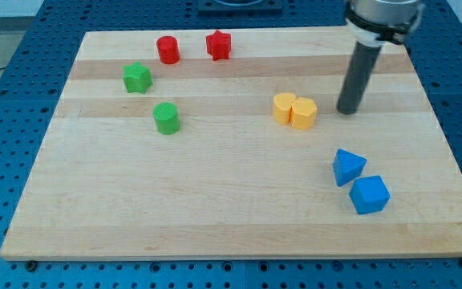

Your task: Move the yellow hexagon to the right of the board

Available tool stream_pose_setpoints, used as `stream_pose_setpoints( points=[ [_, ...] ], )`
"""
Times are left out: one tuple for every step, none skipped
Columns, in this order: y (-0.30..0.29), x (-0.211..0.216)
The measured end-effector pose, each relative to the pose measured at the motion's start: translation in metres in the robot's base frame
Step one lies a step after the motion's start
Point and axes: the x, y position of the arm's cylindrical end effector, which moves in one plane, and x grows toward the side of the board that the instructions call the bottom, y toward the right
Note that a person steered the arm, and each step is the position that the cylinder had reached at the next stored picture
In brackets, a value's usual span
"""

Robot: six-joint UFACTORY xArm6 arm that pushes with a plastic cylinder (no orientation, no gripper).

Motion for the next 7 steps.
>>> stream_pose_setpoints(
  points=[
    [-0.025, 0.008],
    [-0.035, 0.020],
    [-0.035, 0.038],
    [-0.042, 0.051],
    [-0.093, 0.025],
    [-0.123, 0.020],
    [-0.128, 0.022]
  ],
)
